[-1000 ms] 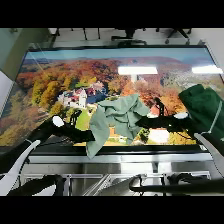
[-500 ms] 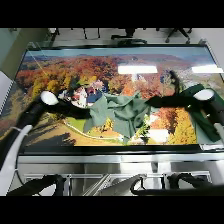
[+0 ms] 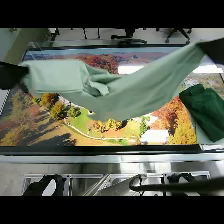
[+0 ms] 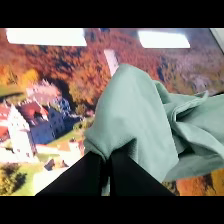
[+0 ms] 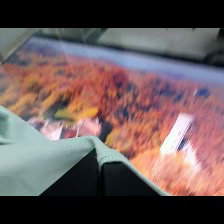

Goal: Fold the shirts.

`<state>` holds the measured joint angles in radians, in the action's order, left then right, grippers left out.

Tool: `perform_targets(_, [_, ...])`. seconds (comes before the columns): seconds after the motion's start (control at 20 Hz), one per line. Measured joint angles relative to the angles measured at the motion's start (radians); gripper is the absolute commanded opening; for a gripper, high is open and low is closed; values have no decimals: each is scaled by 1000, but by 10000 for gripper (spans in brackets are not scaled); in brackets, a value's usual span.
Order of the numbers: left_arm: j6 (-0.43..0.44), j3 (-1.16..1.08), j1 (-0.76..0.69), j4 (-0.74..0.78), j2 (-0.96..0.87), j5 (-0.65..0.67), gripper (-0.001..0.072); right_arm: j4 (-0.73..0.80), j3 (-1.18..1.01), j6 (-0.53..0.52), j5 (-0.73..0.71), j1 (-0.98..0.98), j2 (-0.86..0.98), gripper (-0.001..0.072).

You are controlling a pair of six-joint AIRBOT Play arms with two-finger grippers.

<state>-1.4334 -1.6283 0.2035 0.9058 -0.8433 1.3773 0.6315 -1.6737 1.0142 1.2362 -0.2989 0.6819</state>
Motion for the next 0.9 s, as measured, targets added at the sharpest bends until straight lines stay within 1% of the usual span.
perform_targets(0.15, [-2,-64,100,-5,55,27,11,10,-112,5,2,-8,-11,20])
perform_targets(0.3, [1,-19,161,-12,74,40,11,16,-125,7,49,-10,12,20])
perform_targets(0.4, [14,76,169,-21,56,48,12,7,-71,7,83,-10,46,20])
perform_targets(0.55, [59,263,119,-29,-13,34,13,-27,97,-24,106,-4,108,20])
perform_targets(0.65, [98,399,46,-32,-100,-28,13,-42,249,-69,95,18,160,20])
perform_targets(0.75, [129,502,-25,-34,-202,-126,13,-59,407,-121,56,51,222,20])
perform_targets(0.9, [157,584,-97,-35,-391,-283,19,-68,564,-175,-22,87,330,21])
